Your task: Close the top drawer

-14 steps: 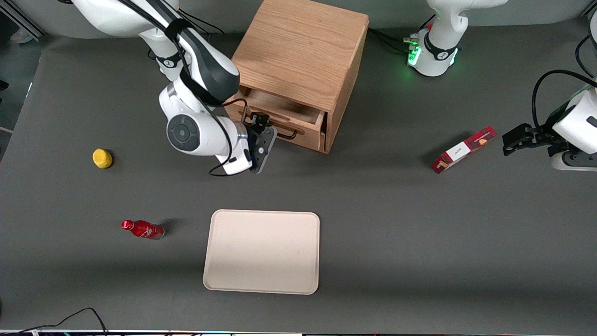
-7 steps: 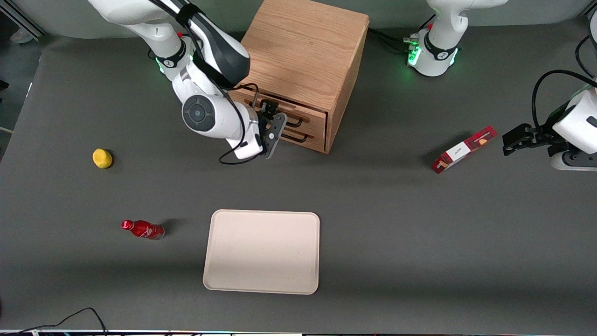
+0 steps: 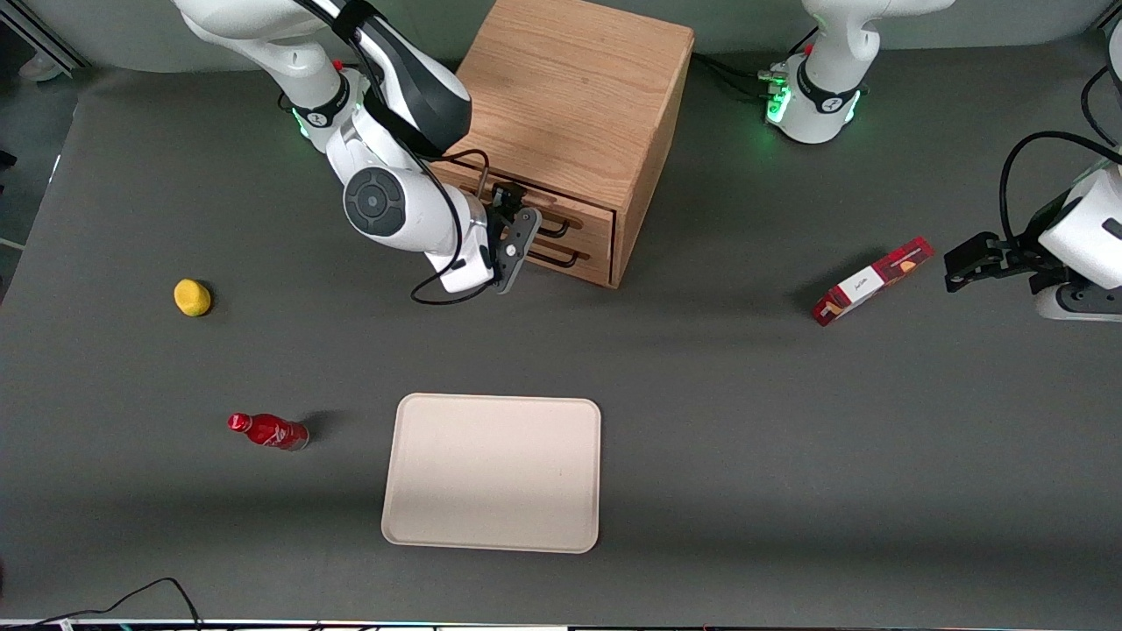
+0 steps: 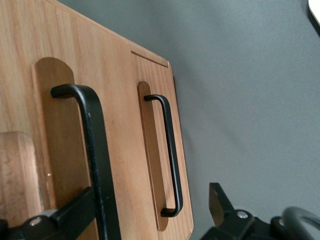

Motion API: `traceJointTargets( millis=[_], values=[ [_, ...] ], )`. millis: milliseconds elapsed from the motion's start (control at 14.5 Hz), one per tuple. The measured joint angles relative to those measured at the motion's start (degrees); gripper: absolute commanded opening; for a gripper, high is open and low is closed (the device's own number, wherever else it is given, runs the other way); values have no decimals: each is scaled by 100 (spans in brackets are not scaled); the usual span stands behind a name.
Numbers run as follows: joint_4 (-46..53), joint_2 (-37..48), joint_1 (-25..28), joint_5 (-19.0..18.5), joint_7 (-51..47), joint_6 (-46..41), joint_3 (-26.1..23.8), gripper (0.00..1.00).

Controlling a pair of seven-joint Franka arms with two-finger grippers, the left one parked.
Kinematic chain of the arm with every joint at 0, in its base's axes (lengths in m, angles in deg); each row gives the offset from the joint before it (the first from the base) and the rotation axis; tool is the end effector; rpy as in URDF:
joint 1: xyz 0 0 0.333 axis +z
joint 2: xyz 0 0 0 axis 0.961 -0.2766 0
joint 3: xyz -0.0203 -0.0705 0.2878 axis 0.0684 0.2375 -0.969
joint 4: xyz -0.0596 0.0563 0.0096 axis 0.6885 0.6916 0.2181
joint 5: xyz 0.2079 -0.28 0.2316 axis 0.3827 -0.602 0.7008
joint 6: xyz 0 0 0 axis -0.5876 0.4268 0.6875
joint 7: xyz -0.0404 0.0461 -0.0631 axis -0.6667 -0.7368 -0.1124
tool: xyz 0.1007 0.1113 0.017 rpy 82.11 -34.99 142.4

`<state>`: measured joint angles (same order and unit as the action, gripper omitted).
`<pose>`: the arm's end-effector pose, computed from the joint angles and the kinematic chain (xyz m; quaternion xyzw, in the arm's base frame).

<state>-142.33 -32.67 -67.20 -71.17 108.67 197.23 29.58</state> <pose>0.4732 0.4100 0.3061 -0.8533 -0.4722 0.0866 0.2037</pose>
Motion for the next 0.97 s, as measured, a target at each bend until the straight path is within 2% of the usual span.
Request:
traceJointTargets(
  millis=[207,691,968],
  values=[
    [43,11,-11,-4,0,-73,-3,100],
    [867,168,-44,-45,1,-923,-21,100],
    [1328,602,-131,-471,-169,-1296,185,100]
  ],
)
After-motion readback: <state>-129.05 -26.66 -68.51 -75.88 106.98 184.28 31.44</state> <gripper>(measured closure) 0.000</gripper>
